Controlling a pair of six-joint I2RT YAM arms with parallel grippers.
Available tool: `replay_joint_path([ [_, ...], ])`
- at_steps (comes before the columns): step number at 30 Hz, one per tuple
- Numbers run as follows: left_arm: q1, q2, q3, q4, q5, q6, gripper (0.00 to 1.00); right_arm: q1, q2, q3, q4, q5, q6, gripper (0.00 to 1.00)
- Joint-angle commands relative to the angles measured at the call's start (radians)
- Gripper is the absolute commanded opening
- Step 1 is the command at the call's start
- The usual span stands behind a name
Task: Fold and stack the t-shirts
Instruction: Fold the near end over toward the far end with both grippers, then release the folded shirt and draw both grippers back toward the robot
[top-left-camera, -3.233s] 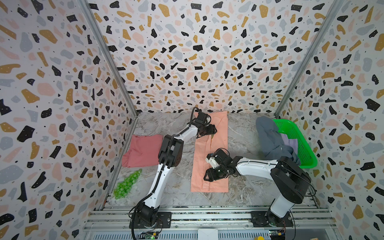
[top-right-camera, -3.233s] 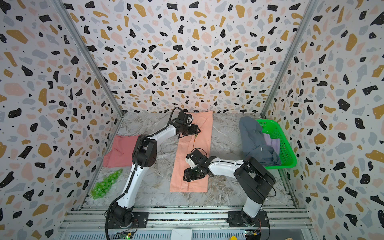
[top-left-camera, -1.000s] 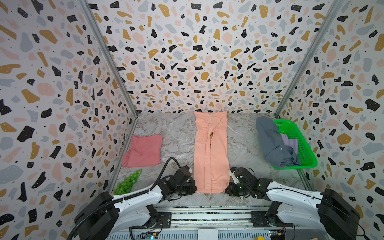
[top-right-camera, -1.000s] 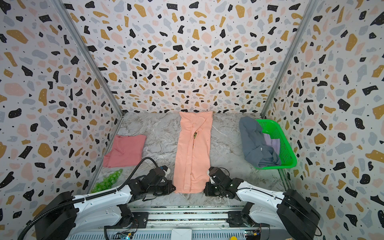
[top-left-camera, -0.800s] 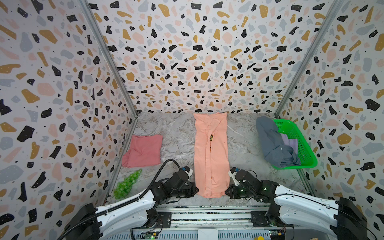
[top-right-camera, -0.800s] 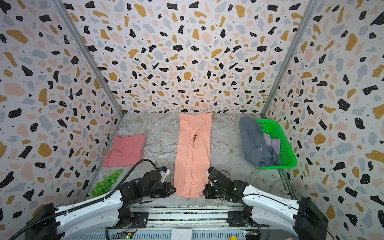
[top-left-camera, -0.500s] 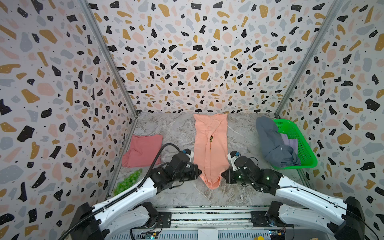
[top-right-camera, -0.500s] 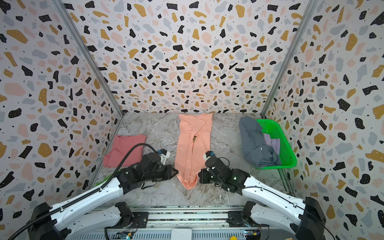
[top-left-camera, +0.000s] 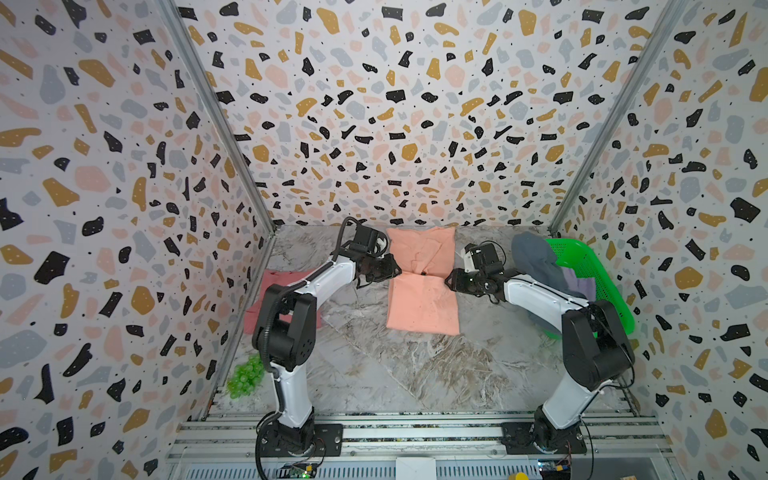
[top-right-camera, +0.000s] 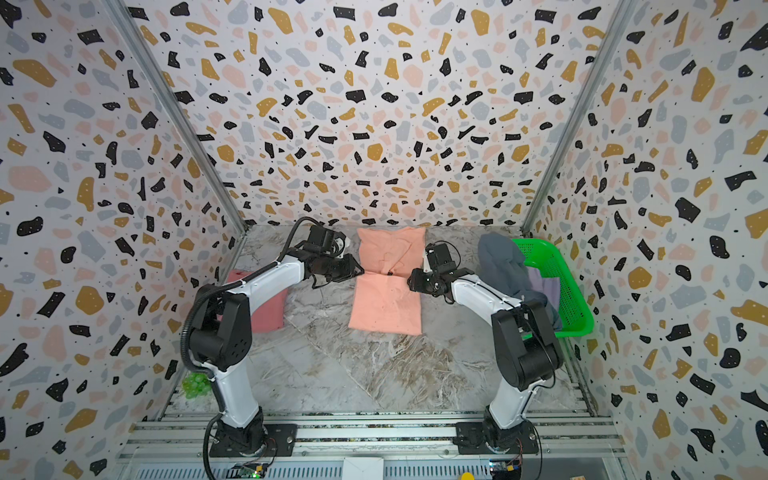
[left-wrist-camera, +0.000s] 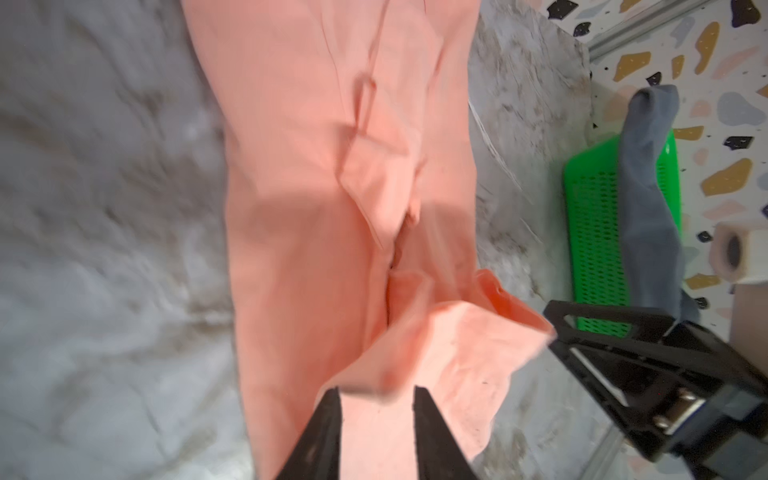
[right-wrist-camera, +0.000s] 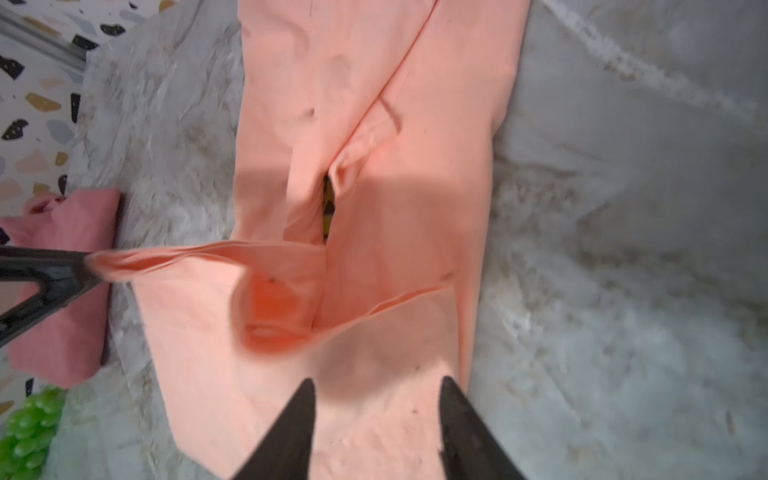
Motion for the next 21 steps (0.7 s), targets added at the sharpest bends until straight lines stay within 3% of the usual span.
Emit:
replay_joint_path([
  [1, 0.066, 0.063, 0.172, -0.050, 0.051, 0.043, 0.65, -0.052, 0.003, 0.124, -0.002, -0.071, -0.087, 0.74],
  [5, 0.084, 0.048, 0.146, -0.061, 0.042, 0.052, 0.67, -0.057, -0.075, 0.065, -0.078, -0.044, -0.081, 0.75],
  [12, 0.054, -0.281, -0.372, -0.025, -0.003, 0.102, 0.73, 0.049, -0.395, -0.428, 0.024, -0.101, 0.105, 0.75],
  [17, 0.009, -0.489, -0.653, -0.031, 0.013, 0.086, 0.74, 0.083, -0.502, -0.602, 0.093, -0.137, 0.207, 0.75],
  [21, -0.030, -0.560, -0.824, 0.085, 0.041, -0.017, 0.72, 0.112, -0.497, -0.669, 0.131, -0.141, 0.247, 0.75],
])
